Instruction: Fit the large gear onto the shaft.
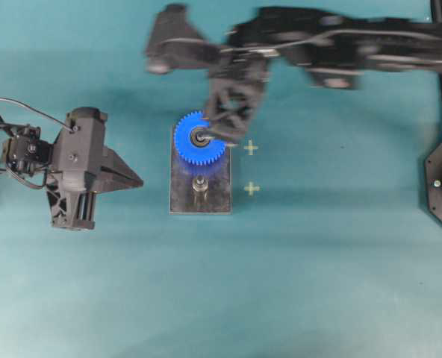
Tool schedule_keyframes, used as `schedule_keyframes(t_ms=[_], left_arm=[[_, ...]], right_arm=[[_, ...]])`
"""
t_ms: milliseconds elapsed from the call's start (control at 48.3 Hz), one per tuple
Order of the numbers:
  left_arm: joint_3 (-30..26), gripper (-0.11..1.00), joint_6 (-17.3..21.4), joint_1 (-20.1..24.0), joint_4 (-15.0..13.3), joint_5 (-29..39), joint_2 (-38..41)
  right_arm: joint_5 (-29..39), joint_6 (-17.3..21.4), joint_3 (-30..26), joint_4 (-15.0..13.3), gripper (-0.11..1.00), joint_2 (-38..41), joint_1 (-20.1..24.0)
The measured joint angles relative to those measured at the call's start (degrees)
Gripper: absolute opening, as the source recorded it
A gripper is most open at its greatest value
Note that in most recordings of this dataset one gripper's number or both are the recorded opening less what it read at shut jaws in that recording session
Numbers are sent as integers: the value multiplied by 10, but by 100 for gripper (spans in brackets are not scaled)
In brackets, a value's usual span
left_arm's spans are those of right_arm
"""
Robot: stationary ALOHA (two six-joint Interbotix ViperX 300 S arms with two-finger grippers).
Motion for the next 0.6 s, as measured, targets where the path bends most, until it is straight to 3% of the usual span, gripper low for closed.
schedule_keyframes(t_ms=[269,600], left_arm=[[18,0,0,2,0,0,-31],[43,0,0,12,0,0,-98]], right_arm=[[-38,0,109,1,65,-105,29],[-124,0,204,1,65,-215,61]])
